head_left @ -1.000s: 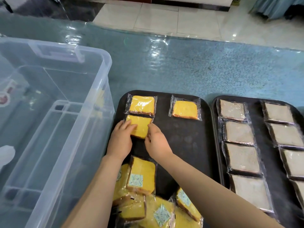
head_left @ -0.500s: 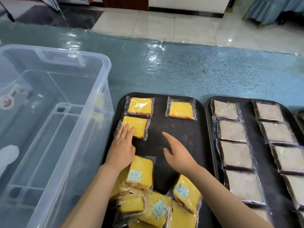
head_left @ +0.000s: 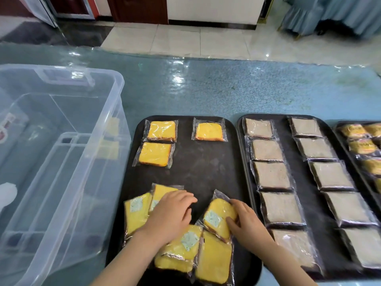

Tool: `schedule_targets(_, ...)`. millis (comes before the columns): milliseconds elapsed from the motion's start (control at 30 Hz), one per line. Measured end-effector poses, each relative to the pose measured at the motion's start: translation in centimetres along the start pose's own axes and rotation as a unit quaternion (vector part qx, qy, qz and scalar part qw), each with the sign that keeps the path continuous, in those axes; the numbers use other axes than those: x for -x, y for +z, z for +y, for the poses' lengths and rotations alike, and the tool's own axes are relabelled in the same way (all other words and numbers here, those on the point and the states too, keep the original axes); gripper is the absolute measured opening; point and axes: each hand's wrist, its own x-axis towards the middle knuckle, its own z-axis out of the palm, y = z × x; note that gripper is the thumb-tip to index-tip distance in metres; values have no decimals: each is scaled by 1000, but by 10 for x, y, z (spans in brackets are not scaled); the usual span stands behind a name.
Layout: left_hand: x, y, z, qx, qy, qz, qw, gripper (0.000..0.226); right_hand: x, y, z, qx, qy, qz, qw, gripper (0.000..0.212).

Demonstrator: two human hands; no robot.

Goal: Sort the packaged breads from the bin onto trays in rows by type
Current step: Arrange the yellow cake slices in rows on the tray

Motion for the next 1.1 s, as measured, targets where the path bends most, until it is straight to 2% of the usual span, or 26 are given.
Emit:
schedule_targets(133,3,17,27,-74,2,-99,992,61,7,7,3,-3,1,25,1000,57)
schedule_targets(267,5,30,34,-145,9,-95,985,69,10,13,1,-3,22,44,999,57)
schedule_targets(433,11,39,31,-130,48,-124,983,95,17,14,4,-18,54,70,996,54)
schedule_targets(500,12,43,30,-117,72,-114,984,92,20,14,5,-33,59,72,995,46)
schedule_targets(600,12,46,32,-88,99,-67,989,65,23,13,5,-59,68,68,994,39)
schedule_targets(767,14,46,33,9,75,-46,996,40,28,4,10,-132,83,99,983,30)
schedule_targets(867,13,37,35,130,20,-21,991,32,27,-7,12,-267,99,137,949,19)
schedule_targets(933,8,28,37,239,-40,-17,970,23,24,-14,11,-390,95,134,906,17)
schedule_targets(1000,-1,22,37,342,-93,-7,935,15,19,-22,8,-478,70,125,867,30)
schedule_targets(1100,-19,13,33,452,-159,26,877,17,8,-30,-1,-509,29,117,852,32)
